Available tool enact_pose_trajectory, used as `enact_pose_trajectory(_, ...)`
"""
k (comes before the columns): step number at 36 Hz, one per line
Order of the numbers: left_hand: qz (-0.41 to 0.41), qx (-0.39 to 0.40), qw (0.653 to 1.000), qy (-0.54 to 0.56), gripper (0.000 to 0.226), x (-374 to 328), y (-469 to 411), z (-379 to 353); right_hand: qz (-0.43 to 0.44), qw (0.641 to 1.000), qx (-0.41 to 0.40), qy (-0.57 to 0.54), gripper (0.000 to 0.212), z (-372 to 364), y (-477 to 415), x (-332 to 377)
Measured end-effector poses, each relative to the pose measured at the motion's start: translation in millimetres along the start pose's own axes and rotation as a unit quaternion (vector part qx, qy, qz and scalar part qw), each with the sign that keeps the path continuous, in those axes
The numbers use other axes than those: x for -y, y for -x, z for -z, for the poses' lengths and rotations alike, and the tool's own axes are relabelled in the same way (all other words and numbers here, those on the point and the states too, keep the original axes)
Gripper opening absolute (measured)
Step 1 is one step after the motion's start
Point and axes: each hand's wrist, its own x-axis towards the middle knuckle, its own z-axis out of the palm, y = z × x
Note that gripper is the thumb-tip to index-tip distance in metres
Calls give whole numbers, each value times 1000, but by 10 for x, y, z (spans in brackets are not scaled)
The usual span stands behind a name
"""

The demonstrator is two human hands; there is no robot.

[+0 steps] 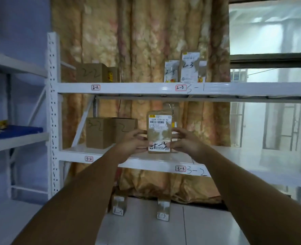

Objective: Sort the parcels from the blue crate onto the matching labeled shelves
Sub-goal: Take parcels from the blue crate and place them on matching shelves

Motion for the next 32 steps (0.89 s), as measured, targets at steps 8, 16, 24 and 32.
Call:
enact_pose_trajectory(8, -70, -52, 996, 1, 50, -514, -233, -30, 73, 996, -17, -41, 66, 11, -318, 410)
enact_pose_trajectory(16, -86, -56, 995, 10, 50, -614, -539, -30, 90, 995, -21, -37, 72, 105, -483, 548)
enact_pose_trajectory(24, -61, -11, 998, 8, 44, -502, -563, 37, 61, 998, -16, 1, 66, 140, -509, 451)
enact_pose_trajectory(32, 128, 130, 980, -76, 51, 234, -486, 272, -98, 985, 94, 108, 53, 61, -408, -215)
